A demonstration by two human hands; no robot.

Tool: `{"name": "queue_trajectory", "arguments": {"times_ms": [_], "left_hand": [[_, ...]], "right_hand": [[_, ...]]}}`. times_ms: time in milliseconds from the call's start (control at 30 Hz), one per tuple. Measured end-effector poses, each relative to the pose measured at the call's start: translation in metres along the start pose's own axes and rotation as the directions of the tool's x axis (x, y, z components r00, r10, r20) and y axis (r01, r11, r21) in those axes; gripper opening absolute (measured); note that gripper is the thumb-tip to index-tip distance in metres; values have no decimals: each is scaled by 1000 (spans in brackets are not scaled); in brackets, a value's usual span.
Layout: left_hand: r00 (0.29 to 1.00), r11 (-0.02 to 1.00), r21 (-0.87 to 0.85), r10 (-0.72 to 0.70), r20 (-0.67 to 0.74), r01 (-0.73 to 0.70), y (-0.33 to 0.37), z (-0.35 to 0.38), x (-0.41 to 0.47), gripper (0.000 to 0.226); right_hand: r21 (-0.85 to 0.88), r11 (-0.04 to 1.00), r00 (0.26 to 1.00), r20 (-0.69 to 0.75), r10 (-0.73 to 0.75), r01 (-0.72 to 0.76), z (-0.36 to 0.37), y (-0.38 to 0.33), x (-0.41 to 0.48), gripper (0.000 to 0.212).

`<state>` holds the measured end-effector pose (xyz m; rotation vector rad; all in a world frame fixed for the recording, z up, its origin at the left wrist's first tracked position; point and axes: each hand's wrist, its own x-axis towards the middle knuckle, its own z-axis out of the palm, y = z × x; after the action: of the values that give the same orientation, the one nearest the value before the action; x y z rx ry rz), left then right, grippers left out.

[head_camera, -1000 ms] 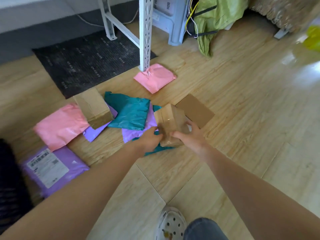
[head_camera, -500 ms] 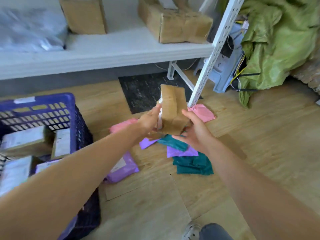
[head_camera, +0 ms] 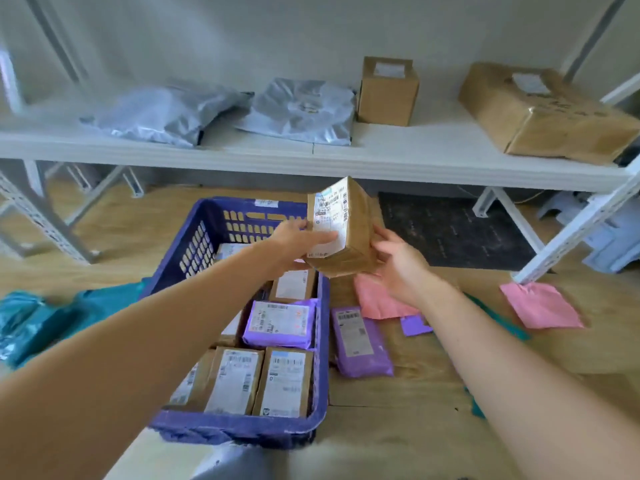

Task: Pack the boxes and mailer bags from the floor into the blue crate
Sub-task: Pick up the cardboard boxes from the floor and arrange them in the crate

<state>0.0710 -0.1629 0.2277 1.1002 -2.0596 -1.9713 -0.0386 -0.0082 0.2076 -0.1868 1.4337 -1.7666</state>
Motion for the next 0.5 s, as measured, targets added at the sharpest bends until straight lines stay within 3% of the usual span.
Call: {"name": "queue_trajectory", "arguments": {"times_ms": [167, 300, 433, 500], "left_hand": [[994, 997, -82, -6, -113, -4, -18, -73, 3, 46], [993, 993, -122, -17, -121, 2, -35, -114, 5, 50], [990, 997, -64, -43, -134, 35, -62, -137, 9, 47], [987, 997, -34, -72, -147, 68, -78, -146, 14, 45]], "right_hand": [[-207, 977, 997, 51, 66, -54, 57, 19, 24, 40], [-325, 936, 988, 25, 152, -136, 93, 41, 42, 16], [-332, 915, 965, 45, 259, -230, 117, 68, 65, 53], [-389, 891, 954, 81, 288, -236, 127, 82, 74, 55]]}}
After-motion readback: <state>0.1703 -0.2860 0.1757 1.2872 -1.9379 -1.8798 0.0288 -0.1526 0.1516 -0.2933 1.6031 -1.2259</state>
